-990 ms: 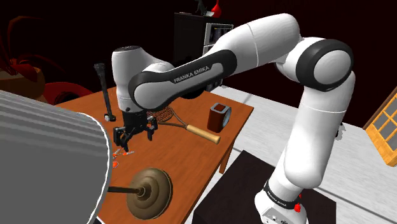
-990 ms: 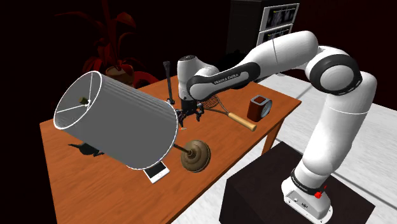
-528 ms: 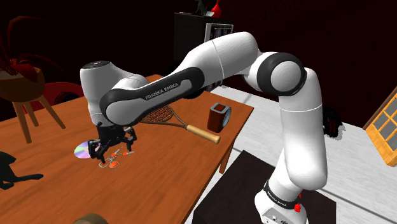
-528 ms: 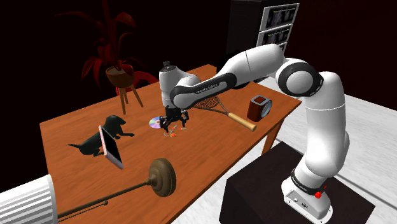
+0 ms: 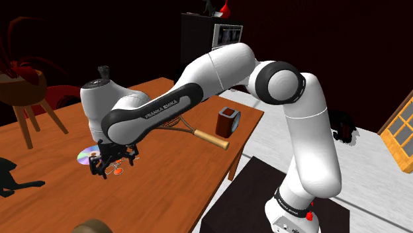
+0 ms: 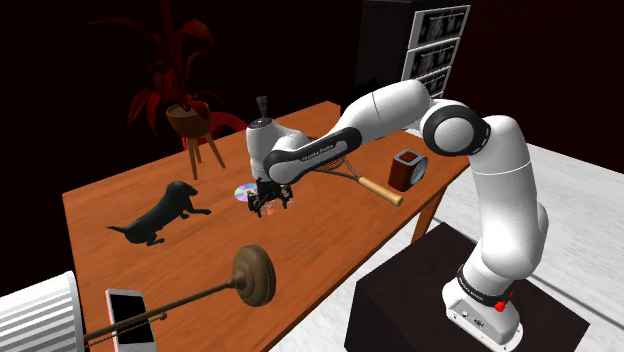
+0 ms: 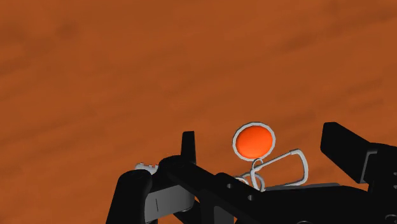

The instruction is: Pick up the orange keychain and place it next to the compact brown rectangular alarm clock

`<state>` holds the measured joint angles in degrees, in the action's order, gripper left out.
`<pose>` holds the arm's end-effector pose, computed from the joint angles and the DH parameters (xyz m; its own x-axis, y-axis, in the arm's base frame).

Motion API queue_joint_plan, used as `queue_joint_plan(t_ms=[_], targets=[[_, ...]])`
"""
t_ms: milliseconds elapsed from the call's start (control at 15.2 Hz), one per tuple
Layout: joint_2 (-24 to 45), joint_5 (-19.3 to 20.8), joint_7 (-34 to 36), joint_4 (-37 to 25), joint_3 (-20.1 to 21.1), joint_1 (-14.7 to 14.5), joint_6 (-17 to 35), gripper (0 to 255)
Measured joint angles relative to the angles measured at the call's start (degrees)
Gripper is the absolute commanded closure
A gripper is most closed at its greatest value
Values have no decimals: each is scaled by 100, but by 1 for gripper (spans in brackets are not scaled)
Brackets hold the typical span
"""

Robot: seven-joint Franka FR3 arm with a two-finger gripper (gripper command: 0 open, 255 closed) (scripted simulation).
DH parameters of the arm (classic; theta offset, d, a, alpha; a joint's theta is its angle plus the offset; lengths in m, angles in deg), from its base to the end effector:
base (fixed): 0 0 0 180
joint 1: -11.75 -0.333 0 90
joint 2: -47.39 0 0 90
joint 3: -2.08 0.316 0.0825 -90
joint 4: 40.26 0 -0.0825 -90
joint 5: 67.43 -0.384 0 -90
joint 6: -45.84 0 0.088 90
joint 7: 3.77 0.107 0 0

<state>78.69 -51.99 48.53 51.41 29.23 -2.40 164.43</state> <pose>0.5490 0.4061 0.3394 0.9929 -0.1187 -0.0096 -0.1187 -0.9929 0.0047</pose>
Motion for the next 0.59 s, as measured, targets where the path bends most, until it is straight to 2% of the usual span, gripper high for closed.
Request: queue_joint_plan(t_ms=[462,528,594], targets=[[43,24,14,38,-14,-7,80,0],[59,27,14,44,-89,165,82,255],[88,37,-4,-70,-85,137,62,255]])
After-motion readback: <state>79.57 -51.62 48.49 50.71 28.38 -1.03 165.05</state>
